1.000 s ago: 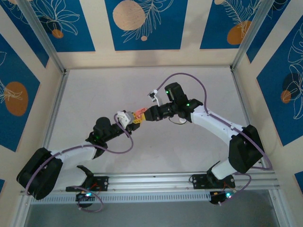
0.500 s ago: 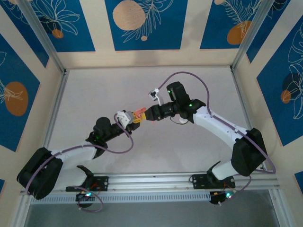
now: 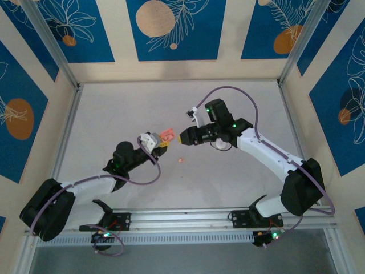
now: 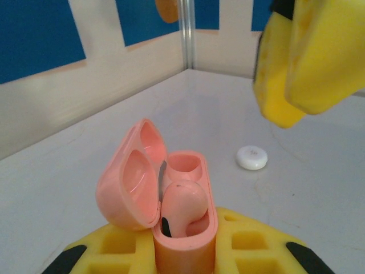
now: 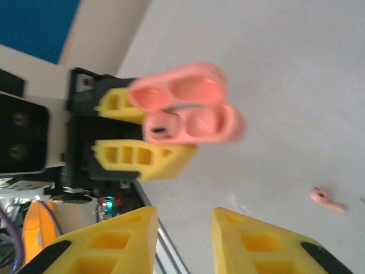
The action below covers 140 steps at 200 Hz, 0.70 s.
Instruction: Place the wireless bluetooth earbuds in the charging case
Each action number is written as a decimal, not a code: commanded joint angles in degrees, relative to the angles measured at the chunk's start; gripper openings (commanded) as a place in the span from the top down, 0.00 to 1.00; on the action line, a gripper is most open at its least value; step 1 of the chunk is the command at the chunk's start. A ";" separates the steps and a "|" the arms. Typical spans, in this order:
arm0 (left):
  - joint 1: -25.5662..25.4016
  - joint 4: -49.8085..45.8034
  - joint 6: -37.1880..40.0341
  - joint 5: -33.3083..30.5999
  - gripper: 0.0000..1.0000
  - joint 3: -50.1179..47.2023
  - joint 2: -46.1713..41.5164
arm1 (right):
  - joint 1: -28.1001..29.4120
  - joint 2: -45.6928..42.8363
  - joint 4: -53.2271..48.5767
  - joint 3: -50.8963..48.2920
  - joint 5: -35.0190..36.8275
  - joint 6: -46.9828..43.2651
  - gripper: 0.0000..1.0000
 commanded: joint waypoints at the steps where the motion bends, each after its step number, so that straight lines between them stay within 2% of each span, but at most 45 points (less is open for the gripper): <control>1: 0.86 -2.80 -2.25 -4.38 0.80 -1.04 -2.21 | -0.06 3.08 -9.97 2.84 5.50 -1.49 0.67; 28: 2.53 -4.96 -4.63 -7.06 0.80 -2.12 -3.86 | 1.89 9.54 -16.21 6.12 9.37 -1.26 0.63; 47: 3.80 -5.87 -5.79 -7.58 0.80 -3.25 -5.35 | 4.44 13.51 -17.06 7.93 11.70 -4.81 0.58; 80: 6.67 -8.64 -8.16 -8.70 0.80 -5.21 -9.50 | 4.92 20.84 -16.56 10.82 12.56 -11.91 0.52; 140: 9.86 -14.35 -7.96 -8.82 0.80 -6.56 -15.70 | 7.41 28.88 -19.24 15.29 16.11 -26.89 0.51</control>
